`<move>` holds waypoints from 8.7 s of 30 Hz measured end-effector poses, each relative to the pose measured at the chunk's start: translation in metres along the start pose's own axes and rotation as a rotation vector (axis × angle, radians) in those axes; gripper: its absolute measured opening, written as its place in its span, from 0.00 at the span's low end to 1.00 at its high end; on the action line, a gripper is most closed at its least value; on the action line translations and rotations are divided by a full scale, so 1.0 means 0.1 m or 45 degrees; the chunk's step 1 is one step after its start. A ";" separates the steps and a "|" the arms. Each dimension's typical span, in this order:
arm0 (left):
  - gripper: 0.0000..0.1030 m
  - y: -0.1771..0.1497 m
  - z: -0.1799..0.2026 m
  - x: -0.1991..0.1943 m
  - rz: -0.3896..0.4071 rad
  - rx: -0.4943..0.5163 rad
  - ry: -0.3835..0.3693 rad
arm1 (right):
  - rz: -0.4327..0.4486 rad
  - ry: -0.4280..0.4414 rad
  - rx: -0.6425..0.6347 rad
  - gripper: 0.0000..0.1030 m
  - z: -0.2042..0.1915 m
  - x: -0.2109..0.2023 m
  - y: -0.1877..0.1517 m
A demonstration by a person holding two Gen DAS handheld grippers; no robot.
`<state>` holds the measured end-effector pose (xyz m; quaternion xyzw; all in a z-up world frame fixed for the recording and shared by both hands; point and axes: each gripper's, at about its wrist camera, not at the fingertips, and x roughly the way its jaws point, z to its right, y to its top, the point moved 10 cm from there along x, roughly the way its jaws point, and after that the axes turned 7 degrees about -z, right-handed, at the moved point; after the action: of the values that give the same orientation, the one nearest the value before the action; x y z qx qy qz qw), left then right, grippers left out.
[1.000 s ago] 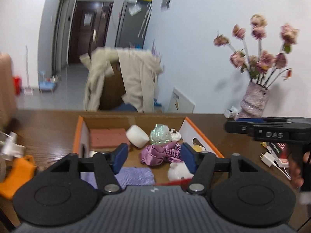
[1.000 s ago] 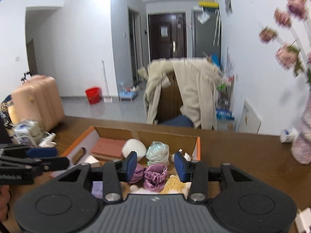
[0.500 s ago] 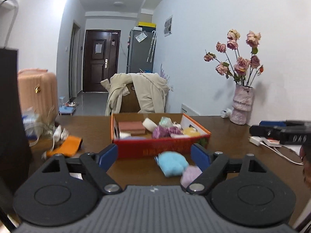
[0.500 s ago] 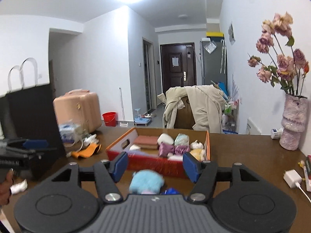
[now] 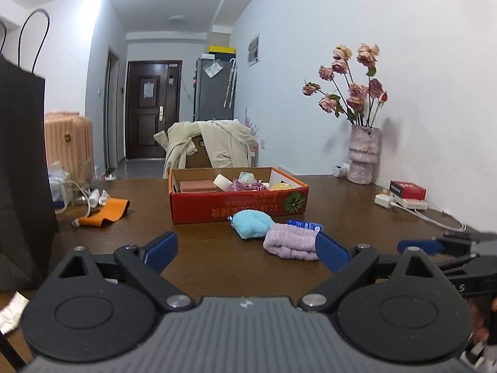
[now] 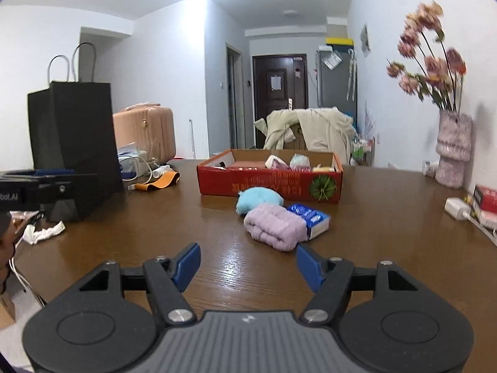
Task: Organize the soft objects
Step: 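Grasp the lilac towel with both grippers, then carry the lilac towel into the box and open both grippers, then grasp the blue tissue pack with both grippers, then carry the blue tissue pack with both grippers over the box, then open both grippers to release the tissue pack into the box, then grasp the light-blue fluffy puff with both grippers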
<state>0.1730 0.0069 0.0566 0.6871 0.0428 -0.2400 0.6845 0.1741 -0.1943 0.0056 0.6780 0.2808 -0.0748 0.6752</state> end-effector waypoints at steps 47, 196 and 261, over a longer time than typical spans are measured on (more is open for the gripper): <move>0.24 -0.24 0.16 2.15 -0.498 -0.441 -0.274 | -0.301 0.223 0.408 0.19 0.66 1.73 0.23; 0.21 0.04 0.24 1.44 -0.308 -0.451 -0.285 | -0.090 0.297 0.390 0.16 0.38 1.03 0.52; 0.94 1.26 -0.65 1.11 -0.084 -0.170 0.142 | 0.018 0.089 0.095 0.48 0.74 0.81 1.92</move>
<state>0.3371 0.0323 0.1264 0.6505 0.1191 -0.2205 0.7169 0.3550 -0.2292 0.1287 0.7069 0.2962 -0.0567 0.6398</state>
